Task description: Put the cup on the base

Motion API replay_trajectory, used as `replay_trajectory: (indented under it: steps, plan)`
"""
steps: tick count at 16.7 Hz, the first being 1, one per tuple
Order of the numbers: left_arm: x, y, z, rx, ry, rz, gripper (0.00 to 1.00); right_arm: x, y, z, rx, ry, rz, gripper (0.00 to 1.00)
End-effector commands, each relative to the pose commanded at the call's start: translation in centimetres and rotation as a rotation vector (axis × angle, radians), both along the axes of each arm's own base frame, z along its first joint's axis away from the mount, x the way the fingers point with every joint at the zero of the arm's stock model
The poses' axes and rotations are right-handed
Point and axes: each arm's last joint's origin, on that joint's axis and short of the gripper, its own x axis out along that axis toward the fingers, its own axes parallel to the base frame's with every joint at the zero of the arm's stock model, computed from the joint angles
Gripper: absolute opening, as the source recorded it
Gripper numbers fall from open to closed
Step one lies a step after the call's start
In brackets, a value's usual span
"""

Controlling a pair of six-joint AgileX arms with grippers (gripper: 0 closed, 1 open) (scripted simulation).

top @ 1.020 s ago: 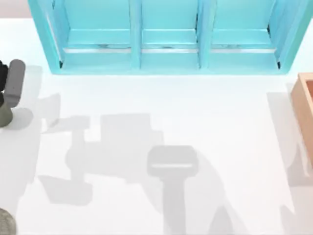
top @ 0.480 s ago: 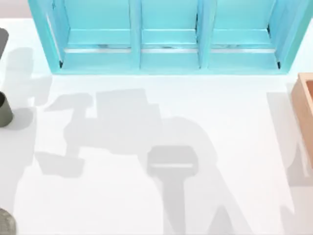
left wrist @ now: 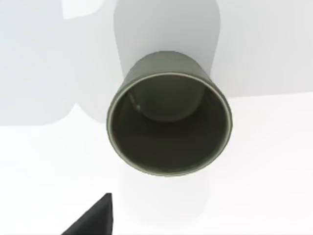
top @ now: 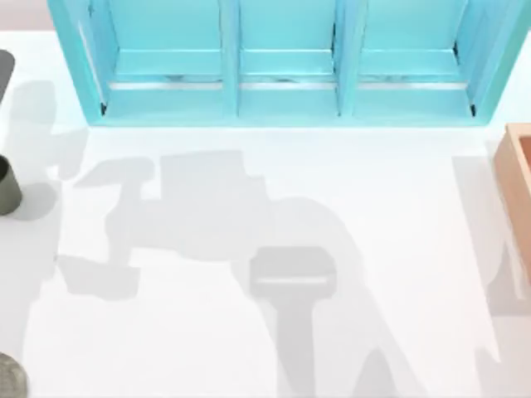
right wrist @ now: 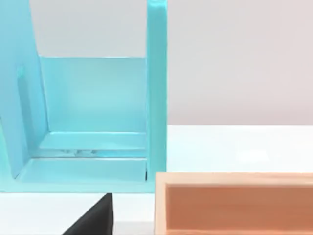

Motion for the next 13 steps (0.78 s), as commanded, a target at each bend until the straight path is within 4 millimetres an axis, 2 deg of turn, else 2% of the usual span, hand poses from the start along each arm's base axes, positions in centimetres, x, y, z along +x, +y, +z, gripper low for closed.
replay_trajectory:
  steps: [2, 8, 10, 13]
  plan:
    - [0.1, 0.1, -1.7, -0.001, 0.005, 0.002, 1.00, 0.0, 0.0, 0.0, 0.000, 0.000, 0.000, 1.00]
    - [0.2, 0.2, -8.7, 0.001, -0.005, 0.002, 1.00, 0.0, 0.0, 0.0, 0.000, 0.000, 0.000, 1.00]
    - [0.0, 0.2, -9.5, 0.000, 0.000, 0.002, 1.00, 0.0, 0.0, 0.0, 0.000, 0.000, 0.000, 1.00]
    - [0.0, 0.2, -9.5, 0.000, 0.000, 0.002, 1.00, 0.0, 0.0, 0.0, 0.000, 0.000, 0.000, 1.00]
